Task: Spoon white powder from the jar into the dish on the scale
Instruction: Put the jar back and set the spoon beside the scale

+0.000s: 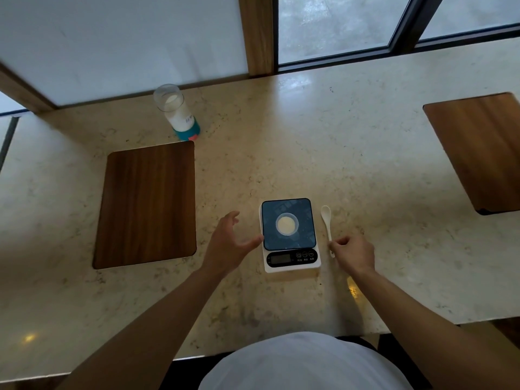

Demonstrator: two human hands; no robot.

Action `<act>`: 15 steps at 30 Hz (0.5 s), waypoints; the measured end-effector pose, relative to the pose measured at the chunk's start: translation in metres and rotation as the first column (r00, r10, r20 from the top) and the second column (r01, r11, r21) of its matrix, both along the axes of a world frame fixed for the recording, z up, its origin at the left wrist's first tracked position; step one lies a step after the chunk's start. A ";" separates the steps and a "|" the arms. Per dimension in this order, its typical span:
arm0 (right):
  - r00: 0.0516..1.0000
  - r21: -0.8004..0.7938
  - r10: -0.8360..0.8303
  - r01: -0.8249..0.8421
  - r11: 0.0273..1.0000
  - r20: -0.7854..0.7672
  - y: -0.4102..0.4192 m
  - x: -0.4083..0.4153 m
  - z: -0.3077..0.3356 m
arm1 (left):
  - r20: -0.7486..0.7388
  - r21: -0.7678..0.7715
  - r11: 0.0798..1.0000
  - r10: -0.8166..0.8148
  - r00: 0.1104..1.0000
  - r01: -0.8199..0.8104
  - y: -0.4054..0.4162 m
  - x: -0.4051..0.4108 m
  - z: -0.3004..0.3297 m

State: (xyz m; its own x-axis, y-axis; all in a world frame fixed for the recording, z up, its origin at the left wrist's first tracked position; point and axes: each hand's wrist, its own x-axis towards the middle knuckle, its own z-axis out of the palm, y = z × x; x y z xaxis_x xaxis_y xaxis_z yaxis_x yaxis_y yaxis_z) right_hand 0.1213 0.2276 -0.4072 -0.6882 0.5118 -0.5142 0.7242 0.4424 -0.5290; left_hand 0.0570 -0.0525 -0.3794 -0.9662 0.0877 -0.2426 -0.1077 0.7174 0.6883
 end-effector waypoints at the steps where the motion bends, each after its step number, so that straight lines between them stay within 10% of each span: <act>1: 1.000 0.005 0.004 -0.004 1.000 0.003 0.000 0.000 0.001 | 0.004 -0.005 1.000 0.002 1.000 -0.002 0.000 0.000 0.000; 15: 0.998 0.004 0.038 -0.038 0.999 -0.042 0.000 -0.006 0.014 | -0.002 -0.044 0.999 -0.007 1.000 0.007 0.006 0.003 0.002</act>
State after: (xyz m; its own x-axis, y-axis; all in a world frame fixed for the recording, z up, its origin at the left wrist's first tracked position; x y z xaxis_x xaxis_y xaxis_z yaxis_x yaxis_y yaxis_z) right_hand 0.1157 0.2272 -0.3933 -0.7278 0.4867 -0.4832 0.6844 0.4707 -0.5568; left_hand 0.0595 -0.0460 -0.3769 -0.9660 0.0834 -0.2446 -0.1015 0.7479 0.6560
